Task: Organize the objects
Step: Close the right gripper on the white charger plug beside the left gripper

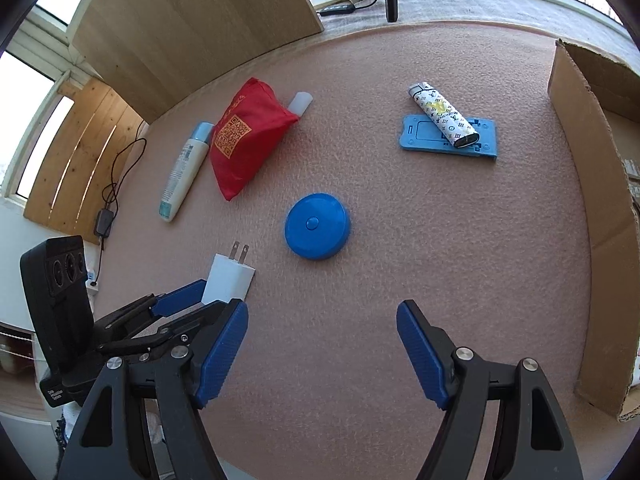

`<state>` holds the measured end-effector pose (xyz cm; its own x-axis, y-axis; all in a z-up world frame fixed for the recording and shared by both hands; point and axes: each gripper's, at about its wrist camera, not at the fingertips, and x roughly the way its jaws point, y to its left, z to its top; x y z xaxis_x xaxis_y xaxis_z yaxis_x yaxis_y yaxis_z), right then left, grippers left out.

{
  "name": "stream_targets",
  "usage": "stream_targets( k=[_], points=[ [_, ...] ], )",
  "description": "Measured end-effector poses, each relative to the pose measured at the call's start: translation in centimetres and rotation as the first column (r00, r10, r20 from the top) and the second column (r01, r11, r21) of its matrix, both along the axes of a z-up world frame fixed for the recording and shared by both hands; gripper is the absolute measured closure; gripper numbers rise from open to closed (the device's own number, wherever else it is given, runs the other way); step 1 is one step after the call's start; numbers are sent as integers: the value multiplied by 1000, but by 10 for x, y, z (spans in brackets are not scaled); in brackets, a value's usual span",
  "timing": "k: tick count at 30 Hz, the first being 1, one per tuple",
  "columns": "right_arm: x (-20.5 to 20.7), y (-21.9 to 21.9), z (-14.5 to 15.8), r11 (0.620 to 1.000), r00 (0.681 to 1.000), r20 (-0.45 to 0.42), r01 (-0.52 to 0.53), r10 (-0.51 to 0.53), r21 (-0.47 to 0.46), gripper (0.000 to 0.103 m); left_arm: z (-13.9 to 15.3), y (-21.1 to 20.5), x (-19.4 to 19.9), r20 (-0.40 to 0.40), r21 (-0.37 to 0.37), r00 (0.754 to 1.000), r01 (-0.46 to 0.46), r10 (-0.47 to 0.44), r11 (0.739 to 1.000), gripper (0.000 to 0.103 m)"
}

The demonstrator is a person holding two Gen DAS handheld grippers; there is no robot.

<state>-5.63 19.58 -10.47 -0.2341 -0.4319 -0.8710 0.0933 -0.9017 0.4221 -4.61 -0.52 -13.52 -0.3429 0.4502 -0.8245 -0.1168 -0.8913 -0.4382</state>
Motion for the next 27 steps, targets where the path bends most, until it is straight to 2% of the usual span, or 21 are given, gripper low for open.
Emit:
stream_targets(
  k=[5,13,20,23,27],
  points=[
    [-5,-9,-7,999,1000,25,-16,17,-29,30,1,22,6,-18,-52,999,49,-50,997,41],
    [-18,-37,-14,996,996,16,-89,89,-7,30,0,15,4,-10,-90,1000,-21,20,996,40],
    [-29,-58,-27,989,988,43,-151,151,-5,49,-5,9,4,3,-70,999,-39,39,997,42],
    [-32,-64,-30,985,984,48,-171,171,-9,51,-7,12,3,1,-69,999,-38,38,997,42],
    [-37,-71,-32,979,978,51,-203,202,11,52,-9,12,0,-3,-44,999,-52,52,998,53]
  ],
)
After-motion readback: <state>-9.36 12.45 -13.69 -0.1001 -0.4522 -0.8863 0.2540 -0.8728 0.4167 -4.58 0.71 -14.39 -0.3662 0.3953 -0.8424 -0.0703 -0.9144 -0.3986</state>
